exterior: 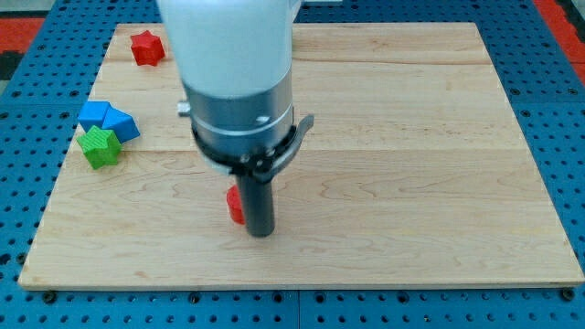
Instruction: Push the red circle towards top right of the board
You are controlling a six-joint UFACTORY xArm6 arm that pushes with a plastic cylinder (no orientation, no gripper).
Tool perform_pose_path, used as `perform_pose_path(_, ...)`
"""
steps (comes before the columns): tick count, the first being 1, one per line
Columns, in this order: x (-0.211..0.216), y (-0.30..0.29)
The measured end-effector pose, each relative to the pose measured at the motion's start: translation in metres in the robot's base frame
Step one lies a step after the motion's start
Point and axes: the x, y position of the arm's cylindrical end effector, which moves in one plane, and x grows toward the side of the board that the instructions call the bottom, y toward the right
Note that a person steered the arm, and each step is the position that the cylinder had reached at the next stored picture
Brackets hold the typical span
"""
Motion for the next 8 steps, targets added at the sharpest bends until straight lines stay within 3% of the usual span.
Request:
perform_pose_path(1, 0.017, -0.013)
perform_pose_path(2, 0.01, -0.085)
perform_pose_path(3, -0.043, -0.027)
perform_pose_path(4, -0.069, 0.07)
perform_pose_path(5, -0.033, 0.065)
perform_pose_path(6, -0.036, 0.099)
perform_pose_path(7, -0.087, 0.142)
perform_pose_path(8, -0.061, 0.174)
